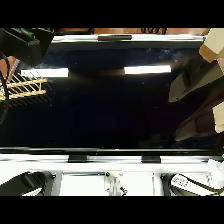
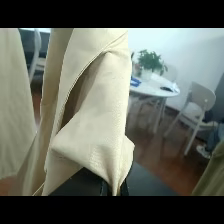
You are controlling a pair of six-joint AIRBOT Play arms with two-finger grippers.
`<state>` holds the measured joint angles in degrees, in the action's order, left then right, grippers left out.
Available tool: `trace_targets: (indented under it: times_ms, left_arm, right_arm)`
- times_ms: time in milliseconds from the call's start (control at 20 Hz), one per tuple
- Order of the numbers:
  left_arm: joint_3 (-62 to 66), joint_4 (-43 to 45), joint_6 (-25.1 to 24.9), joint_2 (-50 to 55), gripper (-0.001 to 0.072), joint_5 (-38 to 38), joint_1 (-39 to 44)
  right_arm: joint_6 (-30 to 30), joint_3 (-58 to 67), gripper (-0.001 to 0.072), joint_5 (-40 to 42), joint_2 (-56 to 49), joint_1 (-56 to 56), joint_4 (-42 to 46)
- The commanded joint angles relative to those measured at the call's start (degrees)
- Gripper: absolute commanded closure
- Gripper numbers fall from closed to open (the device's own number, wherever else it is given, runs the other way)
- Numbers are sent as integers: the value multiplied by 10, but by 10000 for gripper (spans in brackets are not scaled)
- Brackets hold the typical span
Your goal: Fold the shirts.
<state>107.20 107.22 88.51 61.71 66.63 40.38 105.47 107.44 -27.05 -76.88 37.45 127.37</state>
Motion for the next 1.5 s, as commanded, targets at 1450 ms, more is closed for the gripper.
trace_targets:
  times_ms: [1450]
  left_arm:
    - [0, -2, 54, 53, 174, 18, -1]
  right_arm:
    - [40, 1, 644, 33, -4, 273, -88]
